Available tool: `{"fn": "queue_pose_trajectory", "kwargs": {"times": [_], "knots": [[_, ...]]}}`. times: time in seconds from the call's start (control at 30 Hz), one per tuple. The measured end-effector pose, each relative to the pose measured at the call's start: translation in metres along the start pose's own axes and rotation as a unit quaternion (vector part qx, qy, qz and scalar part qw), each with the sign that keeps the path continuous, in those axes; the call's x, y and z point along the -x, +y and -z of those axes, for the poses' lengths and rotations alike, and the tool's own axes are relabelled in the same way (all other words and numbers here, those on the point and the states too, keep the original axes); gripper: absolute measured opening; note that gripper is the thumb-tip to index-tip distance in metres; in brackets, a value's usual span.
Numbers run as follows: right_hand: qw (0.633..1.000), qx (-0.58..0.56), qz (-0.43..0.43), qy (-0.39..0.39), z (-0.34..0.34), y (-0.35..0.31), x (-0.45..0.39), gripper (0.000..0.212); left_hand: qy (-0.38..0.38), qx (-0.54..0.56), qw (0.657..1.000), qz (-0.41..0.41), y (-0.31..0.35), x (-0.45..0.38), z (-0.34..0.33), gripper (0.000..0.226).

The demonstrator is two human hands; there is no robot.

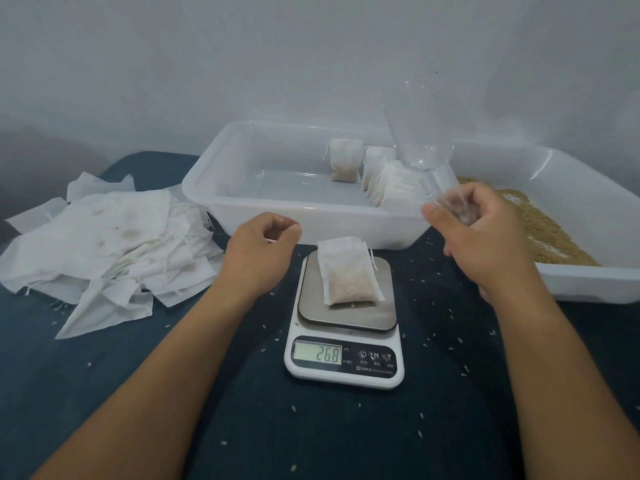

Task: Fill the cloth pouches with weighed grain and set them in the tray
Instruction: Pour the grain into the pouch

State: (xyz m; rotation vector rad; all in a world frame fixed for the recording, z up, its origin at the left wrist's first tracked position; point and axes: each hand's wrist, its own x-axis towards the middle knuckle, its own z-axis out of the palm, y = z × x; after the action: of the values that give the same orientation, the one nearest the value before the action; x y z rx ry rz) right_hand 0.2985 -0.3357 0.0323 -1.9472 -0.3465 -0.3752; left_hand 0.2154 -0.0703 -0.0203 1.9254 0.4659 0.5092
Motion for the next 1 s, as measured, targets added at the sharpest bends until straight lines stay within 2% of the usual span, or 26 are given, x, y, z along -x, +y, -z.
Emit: {"fn": "queue_pose_trajectory", "kwargs": {"times": [0.23,0.4,0.6,0.77,0.87,0.93,1.0], "knots": [[1.0,-0.004,0.0,0.013,0.002,0.002,-0.001,0.015,-0.014,-0.004,1.0,-0.003,0.0,0.001,-0.001,0.009],[1.0,0.011,-0.015,0.022,0.006,0.001,-0.002,0.024,-0.041,-0.011,0.999,-0.014,-0.001,0.003,-0.004,0.009],[0.998,0.033,-0.025,0.038,0.015,-0.005,-0.002,0.024,-0.061,-0.058,0.995,-0.047,0.001,0.009,-0.007,0.005],[0.989,0.084,-0.064,0.103,0.038,-0.004,-0.011,0.027,-0.081,-0.13,0.984,-0.095,0.005,0.014,-0.01,0.022],[0.975,0.174,-0.089,0.11,0.06,0.006,-0.022,0.03,-0.082,-0.159,0.978,-0.106,0.006,0.015,-0.01,0.028],[0.955,0.273,-0.094,0.068,0.075,0.017,-0.031,0.024,-0.081,-0.163,0.978,-0.101,0.006,0.014,-0.009,0.029],[0.92,0.369,-0.129,-0.001,0.087,0.027,-0.04,0.023,-0.086,-0.156,0.98,-0.09,0.006,0.012,-0.01,0.028]]}}
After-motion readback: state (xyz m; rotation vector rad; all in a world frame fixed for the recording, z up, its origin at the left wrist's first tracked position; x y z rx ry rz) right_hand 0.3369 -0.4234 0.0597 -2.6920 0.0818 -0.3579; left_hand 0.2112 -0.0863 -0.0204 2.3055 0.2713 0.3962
